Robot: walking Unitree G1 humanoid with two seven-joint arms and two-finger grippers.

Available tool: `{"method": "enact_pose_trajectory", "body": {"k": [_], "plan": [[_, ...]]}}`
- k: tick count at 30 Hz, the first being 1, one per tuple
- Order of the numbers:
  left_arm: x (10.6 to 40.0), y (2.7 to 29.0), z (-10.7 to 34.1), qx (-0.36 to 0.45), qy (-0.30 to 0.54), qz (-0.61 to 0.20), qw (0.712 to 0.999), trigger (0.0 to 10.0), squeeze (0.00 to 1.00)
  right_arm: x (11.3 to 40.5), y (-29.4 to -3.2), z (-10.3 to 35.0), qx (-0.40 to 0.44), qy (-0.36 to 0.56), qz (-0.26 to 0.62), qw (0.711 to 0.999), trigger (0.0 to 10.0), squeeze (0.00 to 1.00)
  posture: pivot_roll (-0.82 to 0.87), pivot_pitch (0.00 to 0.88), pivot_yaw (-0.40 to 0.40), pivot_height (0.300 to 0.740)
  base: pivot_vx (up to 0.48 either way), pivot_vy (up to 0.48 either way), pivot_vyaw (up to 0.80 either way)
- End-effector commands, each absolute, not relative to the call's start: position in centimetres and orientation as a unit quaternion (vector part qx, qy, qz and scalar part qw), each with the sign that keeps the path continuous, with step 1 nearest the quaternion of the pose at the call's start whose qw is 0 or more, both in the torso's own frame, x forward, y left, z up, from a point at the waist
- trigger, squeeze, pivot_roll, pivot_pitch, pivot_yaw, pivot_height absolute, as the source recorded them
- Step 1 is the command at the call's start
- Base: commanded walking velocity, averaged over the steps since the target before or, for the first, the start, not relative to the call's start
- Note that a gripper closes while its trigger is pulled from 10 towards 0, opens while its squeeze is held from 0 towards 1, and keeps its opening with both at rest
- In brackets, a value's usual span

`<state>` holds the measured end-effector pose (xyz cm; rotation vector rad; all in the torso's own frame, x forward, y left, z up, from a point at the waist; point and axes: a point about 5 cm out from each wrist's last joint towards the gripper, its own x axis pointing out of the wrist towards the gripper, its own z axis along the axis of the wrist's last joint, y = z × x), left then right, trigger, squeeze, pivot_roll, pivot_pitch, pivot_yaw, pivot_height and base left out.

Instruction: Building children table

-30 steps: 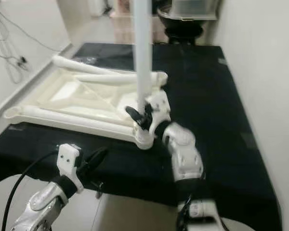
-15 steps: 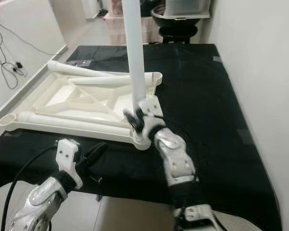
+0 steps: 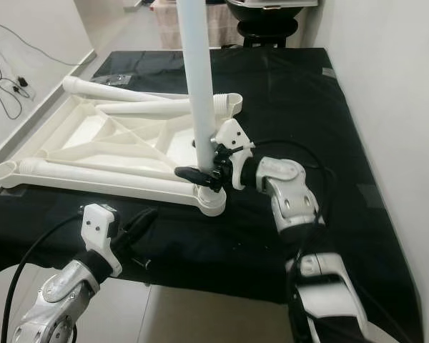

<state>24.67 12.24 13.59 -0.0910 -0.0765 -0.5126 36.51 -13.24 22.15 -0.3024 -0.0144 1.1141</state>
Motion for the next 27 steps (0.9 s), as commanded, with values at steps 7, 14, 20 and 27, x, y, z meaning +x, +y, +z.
{"method": "enact_pose_trajectory", "body": {"k": [7, 14, 20, 27], "plan": [[24.0, 12.1, 13.5, -0.047, -0.030, -0.255, 0.965, 10.0, 0.00, 37.0, -12.5, 22.4, -0.137, 0.010, 0.575, 0.807, 0.0, 0.00, 0.05, 0.184, 0.056, 0.740, 0.000, 0.000, 0.00], [23.9, 12.0, 13.6, -0.050, -0.029, -0.257, 0.965, 10.0, 0.00, 37.2, -13.2, 22.3, -0.126, 0.017, 0.582, 0.803, 0.0, 0.00, 0.04, 0.188, 0.055, 0.740, 0.000, 0.000, 0.00], [23.9, 12.0, 13.6, -0.050, -0.029, -0.256, 0.965, 10.0, 0.00, 37.0, -13.9, 20.3, -0.117, 0.028, 0.508, 0.853, 0.0, 0.00, 0.03, 0.190, 0.038, 0.740, 0.000, 0.000, 0.00], [24.4, 12.5, 13.5, -0.043, -0.028, -0.254, 0.966, 10.0, 0.00, 32.1, -10.9, 13.3, -0.109, 0.087, 0.220, 0.966, 0.0, 0.00, -0.01, 0.176, 0.079, 0.740, 0.000, 0.000, 0.00]]}}
